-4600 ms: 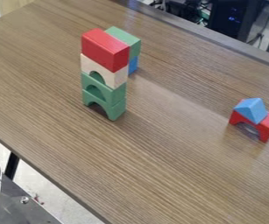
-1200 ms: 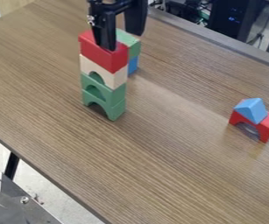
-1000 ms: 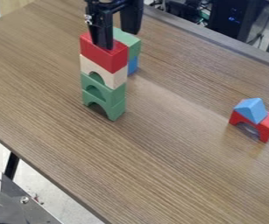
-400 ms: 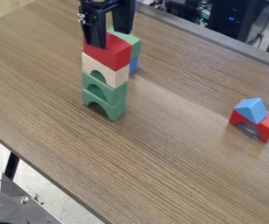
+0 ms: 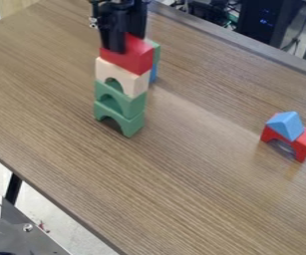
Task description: Move the red block from the tower to the top right
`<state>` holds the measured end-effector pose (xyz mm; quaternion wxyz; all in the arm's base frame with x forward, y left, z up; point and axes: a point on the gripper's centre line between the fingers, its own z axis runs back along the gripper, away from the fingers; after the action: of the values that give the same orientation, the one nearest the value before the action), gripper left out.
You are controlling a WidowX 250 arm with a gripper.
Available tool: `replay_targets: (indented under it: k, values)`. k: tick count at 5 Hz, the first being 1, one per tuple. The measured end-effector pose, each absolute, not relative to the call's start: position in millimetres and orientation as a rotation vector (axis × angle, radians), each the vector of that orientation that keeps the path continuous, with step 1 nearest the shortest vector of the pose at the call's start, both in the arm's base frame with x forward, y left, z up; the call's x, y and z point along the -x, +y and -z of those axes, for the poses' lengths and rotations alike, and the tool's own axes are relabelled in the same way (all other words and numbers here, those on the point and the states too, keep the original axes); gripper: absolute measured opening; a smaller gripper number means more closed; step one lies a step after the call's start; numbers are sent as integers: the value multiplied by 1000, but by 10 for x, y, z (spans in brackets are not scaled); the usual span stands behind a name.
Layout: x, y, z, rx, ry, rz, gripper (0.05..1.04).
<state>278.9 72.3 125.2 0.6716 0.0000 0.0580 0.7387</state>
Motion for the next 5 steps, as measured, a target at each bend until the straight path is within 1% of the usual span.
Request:
replay_targets:
  k: [1,2,3,4,5]
  values:
    - [-2787,720,-1253,0,133,-1664,547]
    - [-2791,671,-1276,23,161,-1670,547]
    - [-2844,590,-1489,88,183,-1652,547]
    - [-2911,469,-1682,159,169,-1628,547]
    - [-3010,291,-1750,203,151,-1577,547]
